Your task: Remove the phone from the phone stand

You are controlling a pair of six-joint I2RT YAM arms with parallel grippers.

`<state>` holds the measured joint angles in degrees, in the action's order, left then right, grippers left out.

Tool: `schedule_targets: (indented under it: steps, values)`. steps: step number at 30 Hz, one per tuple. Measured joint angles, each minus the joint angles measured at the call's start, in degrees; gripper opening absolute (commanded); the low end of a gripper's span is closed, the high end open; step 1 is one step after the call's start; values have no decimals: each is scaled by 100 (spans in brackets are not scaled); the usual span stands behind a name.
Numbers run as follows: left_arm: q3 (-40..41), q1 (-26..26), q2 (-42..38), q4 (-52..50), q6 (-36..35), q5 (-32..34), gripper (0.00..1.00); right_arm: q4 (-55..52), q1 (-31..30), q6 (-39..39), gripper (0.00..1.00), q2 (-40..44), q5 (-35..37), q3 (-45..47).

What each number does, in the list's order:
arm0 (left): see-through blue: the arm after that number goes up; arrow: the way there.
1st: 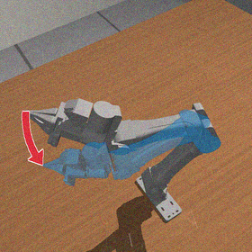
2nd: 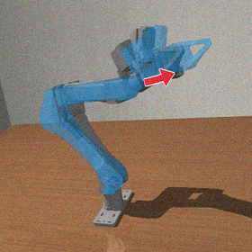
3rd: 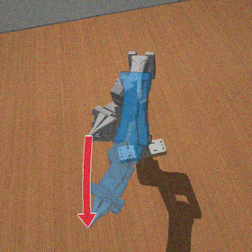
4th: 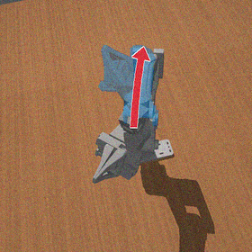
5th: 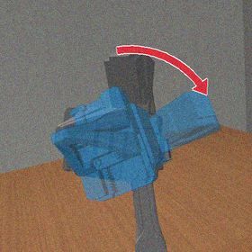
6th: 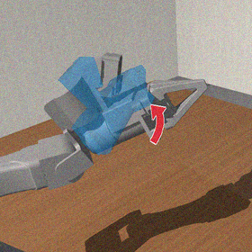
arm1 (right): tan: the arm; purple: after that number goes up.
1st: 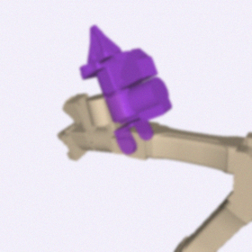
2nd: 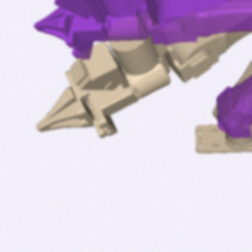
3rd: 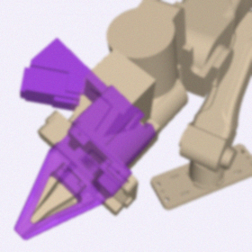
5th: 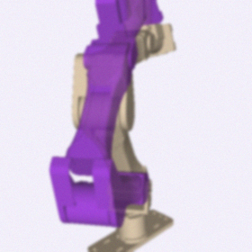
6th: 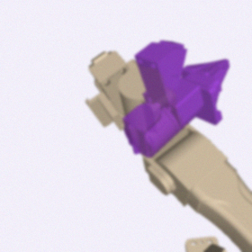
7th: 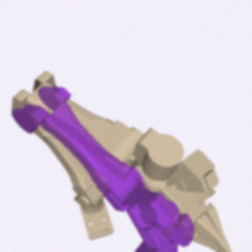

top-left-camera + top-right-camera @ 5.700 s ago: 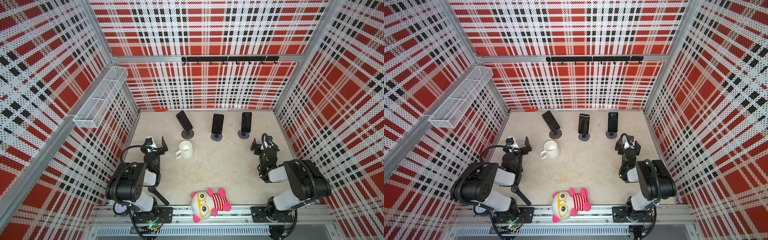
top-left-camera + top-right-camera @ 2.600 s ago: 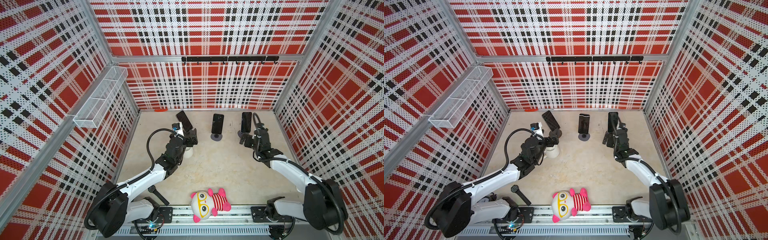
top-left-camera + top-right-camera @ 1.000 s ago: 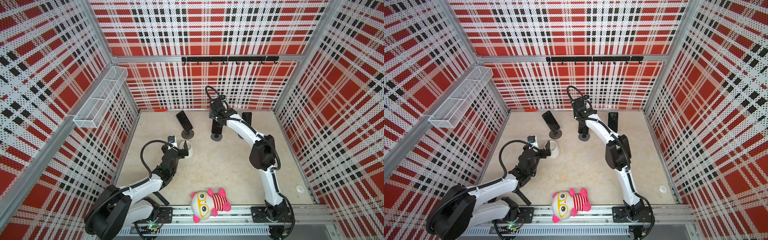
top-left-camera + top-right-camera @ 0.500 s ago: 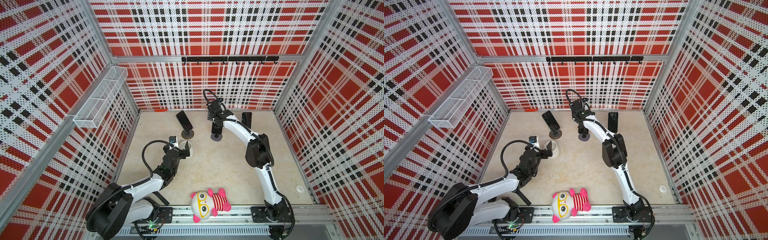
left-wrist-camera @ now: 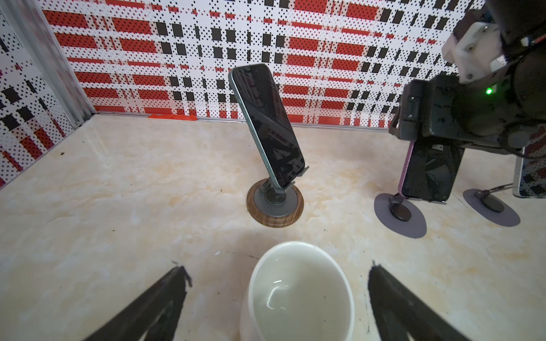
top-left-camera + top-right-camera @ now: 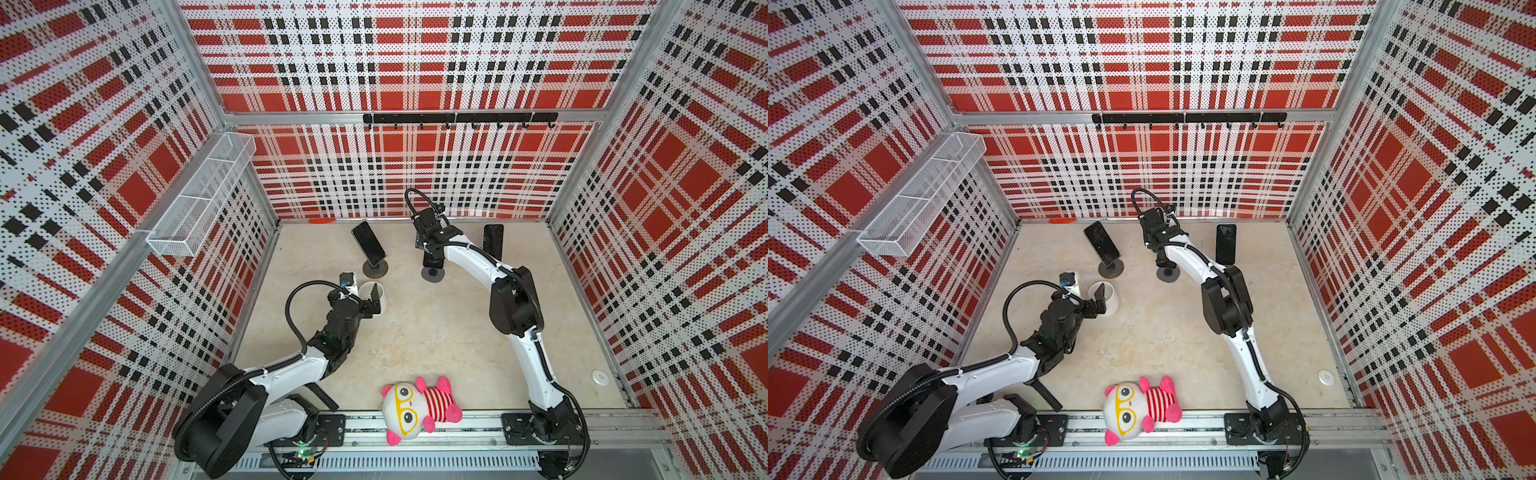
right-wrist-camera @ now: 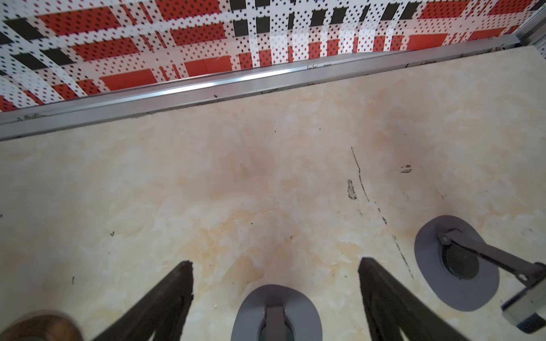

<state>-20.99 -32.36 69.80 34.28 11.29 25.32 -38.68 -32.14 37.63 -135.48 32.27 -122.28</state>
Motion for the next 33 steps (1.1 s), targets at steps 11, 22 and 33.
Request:
schedule_targets:
  steps: [11, 22, 33]
  values:
    - [-4, -26, 0, 2, 0, -2, 98, 160, 0, -72, 78, 98, -107, 92]
    - [-4, -26, 0, 2, 0, -4, 98, 273, 0, -170, 72, 306, -118, 249]
    - [-4, -33, -11, 2, 0, 46, 98, 284, 0, -223, 72, 315, -120, 256]
